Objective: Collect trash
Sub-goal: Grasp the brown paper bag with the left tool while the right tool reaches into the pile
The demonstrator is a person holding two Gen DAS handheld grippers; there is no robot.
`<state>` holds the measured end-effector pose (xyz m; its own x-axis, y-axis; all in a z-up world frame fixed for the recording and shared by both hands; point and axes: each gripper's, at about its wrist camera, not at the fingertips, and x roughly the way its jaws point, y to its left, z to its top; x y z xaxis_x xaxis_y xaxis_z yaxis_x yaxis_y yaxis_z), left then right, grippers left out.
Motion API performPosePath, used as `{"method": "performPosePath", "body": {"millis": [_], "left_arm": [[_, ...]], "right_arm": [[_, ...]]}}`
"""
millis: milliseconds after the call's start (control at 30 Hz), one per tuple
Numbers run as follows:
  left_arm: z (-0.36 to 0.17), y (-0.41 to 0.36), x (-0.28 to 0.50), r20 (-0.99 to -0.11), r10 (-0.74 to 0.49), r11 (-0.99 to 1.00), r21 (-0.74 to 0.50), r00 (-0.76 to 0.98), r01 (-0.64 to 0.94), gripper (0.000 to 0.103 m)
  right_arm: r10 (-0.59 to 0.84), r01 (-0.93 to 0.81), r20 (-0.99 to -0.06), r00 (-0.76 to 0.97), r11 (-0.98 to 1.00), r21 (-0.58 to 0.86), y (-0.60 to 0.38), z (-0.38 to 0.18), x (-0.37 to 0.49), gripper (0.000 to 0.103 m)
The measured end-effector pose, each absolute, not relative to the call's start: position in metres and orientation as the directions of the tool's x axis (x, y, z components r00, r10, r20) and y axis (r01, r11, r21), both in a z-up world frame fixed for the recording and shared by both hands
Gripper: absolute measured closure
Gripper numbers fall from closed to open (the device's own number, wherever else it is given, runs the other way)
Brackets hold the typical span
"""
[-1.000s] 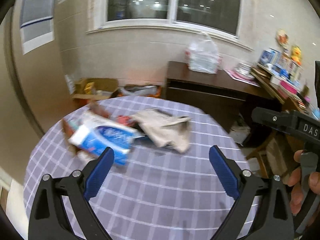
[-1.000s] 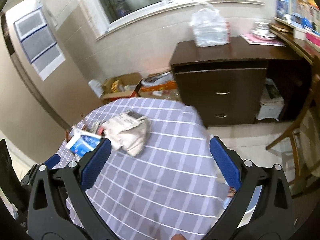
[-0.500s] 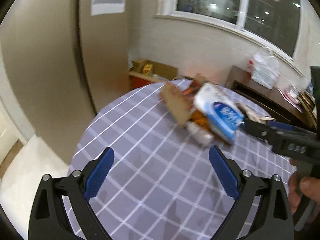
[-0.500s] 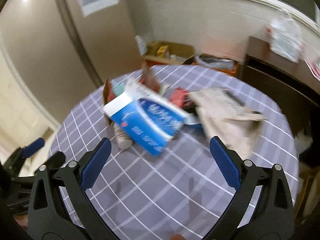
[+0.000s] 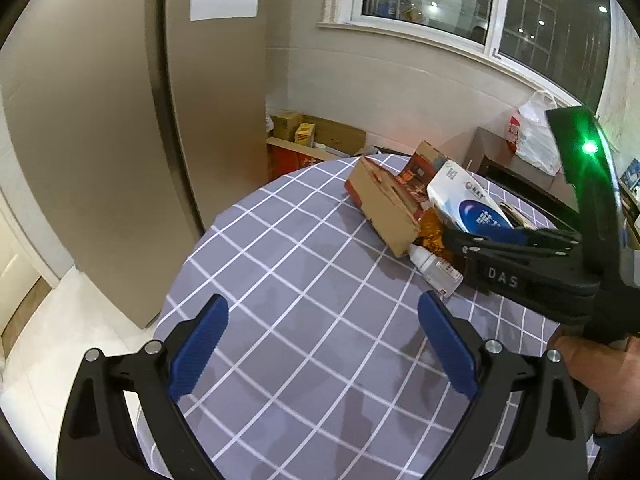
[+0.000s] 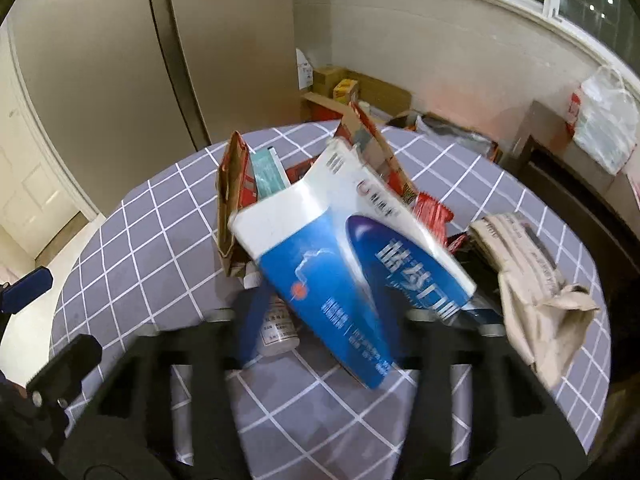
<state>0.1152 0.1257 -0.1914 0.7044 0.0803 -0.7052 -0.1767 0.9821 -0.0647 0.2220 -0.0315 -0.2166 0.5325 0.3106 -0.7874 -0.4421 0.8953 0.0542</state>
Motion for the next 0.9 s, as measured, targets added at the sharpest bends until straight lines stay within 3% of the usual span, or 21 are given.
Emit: {"method": "performPosePath", "body": {"millis": [133, 333, 733, 767, 800, 833, 900], "left_arm": [[-0.192, 0.121, 0.129, -0.709, 0.068, 0.985, -0.065, 0.702, -0.16, 0.009], [-0.197, 0.11, 0.162, -0.712, 0.06, 0.988, -0.059, 0.7, -0.145, 0.009], [-0.206, 0.093, 0.248, -0.739, 0.103, 0.98, -0.038, 0.665, -0.195, 0.01], [-0.208, 0.093, 0.25, -0.742, 0.097, 0.98, -0.046, 0.663, -0.195, 0.012], [-0.21, 0.093, 0.254, -0.747, 0.088, 0.979, -0.059, 0.659, -0.197, 0.033], [-0.216, 0.095, 0.258, -0.767, 0.063, 0.977, -0.082, 0.638, -0.195, 0.047], [-0.223, 0.1, 0.259, -0.783, 0.026, 0.972, -0.125, 0.622, -0.198, 0.065]], "right_arm": [[0.349, -0.437, -0.772, 0.531, 0.894, 0.104, -0.043, -0.212, 0.217, 0.08], [0.419, -0.41, -0.723, 0.549, 0.889, 0.203, -0.076, -0.194, 0.21, 0.087], [0.451, -0.388, -0.703, 0.55, 0.883, 0.263, -0.1, -0.187, 0.201, 0.088], [0.453, -0.386, -0.701, 0.551, 0.883, 0.267, -0.1, -0.188, 0.201, 0.088], [0.454, -0.386, -0.701, 0.55, 0.883, 0.269, -0.101, -0.188, 0.2, 0.089], [0.454, -0.385, -0.7, 0.551, 0.883, 0.27, -0.102, -0.188, 0.199, 0.089], [0.46, -0.385, -0.696, 0.551, 0.88, 0.277, -0.106, -0.186, 0.198, 0.09]]}}
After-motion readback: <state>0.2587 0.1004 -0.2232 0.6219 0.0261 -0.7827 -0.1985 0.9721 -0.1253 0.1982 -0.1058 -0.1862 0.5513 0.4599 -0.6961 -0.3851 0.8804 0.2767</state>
